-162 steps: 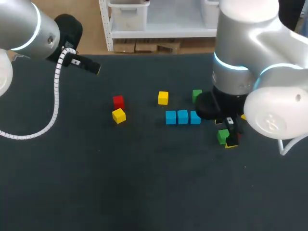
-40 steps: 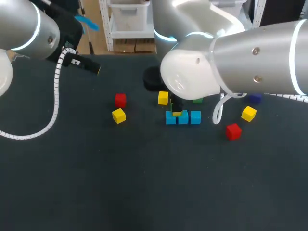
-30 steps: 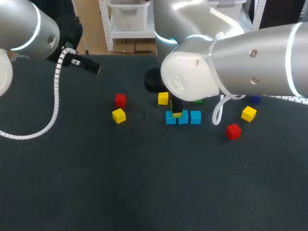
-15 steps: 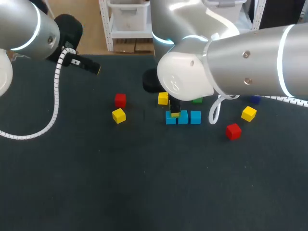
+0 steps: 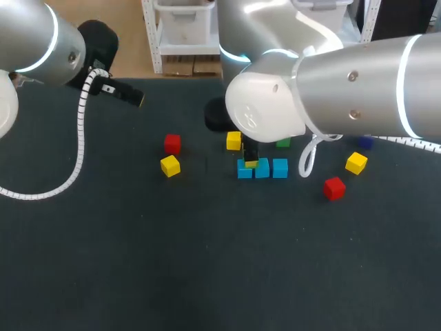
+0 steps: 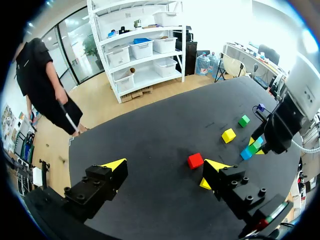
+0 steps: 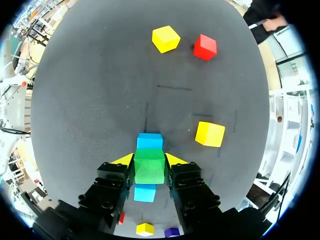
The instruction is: Place the blue cubes, place green cubes on the blue cubes, place the yellow cubes on the green cubes, then place the red cubes on the yellow cubes, and place purple cube on the red cubes.
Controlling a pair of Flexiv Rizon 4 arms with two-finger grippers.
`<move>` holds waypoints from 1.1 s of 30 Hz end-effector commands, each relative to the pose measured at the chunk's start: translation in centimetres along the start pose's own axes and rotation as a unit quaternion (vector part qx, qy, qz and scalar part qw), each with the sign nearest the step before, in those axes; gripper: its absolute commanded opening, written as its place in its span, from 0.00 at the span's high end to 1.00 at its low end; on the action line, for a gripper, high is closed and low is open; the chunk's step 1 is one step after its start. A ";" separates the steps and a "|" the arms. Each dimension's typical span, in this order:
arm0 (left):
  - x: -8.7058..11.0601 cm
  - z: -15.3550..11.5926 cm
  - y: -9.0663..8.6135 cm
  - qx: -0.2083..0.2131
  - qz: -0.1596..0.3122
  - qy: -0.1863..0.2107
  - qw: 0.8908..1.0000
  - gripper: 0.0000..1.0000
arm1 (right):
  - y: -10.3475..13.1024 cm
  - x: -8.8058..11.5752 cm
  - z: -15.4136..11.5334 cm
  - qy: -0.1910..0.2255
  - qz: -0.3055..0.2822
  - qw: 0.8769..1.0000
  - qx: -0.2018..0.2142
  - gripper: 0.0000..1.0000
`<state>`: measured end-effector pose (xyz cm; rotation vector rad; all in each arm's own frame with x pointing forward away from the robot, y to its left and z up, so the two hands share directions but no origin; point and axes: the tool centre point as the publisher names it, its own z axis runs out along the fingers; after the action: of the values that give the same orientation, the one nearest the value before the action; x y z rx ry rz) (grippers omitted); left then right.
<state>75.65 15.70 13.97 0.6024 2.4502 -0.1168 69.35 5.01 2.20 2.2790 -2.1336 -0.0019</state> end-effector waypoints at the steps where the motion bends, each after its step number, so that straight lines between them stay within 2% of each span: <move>1: 0.0 0.0 0.0 0.000 0.000 0.000 1.000 0.00 | 0.1 0.1 0.3 -0.002 0.000 1.000 -0.001 0.62; 3: 0.0 0.0 0.0 0.000 0.000 0.000 1.000 0.00 | 0.2 0.1 0.3 -0.002 -0.001 1.000 -0.002 0.52; 4: 0.0 0.0 0.0 0.000 0.000 0.000 1.000 0.00 | 0.2 0.1 0.3 -0.003 -0.001 1.000 -0.003 0.36; 5: 0.0 0.0 0.0 0.000 0.000 0.000 1.000 0.00 | 0.3 0.2 0.3 -0.003 -0.001 1.000 -0.003 0.25; 7: 0.0 0.0 0.0 0.000 0.000 0.000 1.000 0.00 | 0.4 0.2 0.2 -0.003 0.000 1.000 -0.003 0.19; 10: 0.0 0.0 0.0 0.000 0.000 0.000 1.000 0.00 | 0.4 0.2 0.2 -0.002 0.000 1.000 -0.003 0.25; 11: 0.0 0.0 0.0 0.000 0.000 0.000 1.000 0.00 | 0.4 0.2 0.2 -0.001 0.000 1.000 -0.003 0.32; 13: 0.0 0.0 0.0 0.000 0.000 0.000 1.000 0.00 | 0.4 0.2 0.2 0.000 0.001 1.000 -0.002 0.52; 19: 0.0 0.0 0.0 0.000 0.000 0.000 1.000 0.00 | 0.6 0.2 0.2 0.001 0.000 1.000 -0.002 0.77; 27: 0.0 0.0 0.0 0.000 0.000 0.000 1.000 0.00 | 0.8 0.2 0.4 0.001 0.002 1.000 -0.004 0.78; 28: 0.0 0.0 0.0 0.000 0.000 0.000 1.000 0.00 | 0.8 0.3 0.4 0.001 0.002 1.000 -0.003 0.76; 31: 0.0 0.0 0.0 0.000 0.000 0.000 1.000 0.00 | 0.9 0.4 0.3 -0.001 0.004 1.000 -0.002 0.55; 32: 0.0 0.0 0.0 0.000 0.000 0.000 1.000 0.00 | 0.9 0.4 0.3 -0.001 0.005 1.000 -0.001 0.16; 33: 0.0 0.0 0.0 0.000 0.000 0.000 1.000 0.00 | 0.9 0.4 0.2 -0.002 0.006 1.000 0.000 0.00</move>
<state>75.65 15.70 13.97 0.6024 2.4502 -0.1168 68.84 4.87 1.92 2.2608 -2.1393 -0.0105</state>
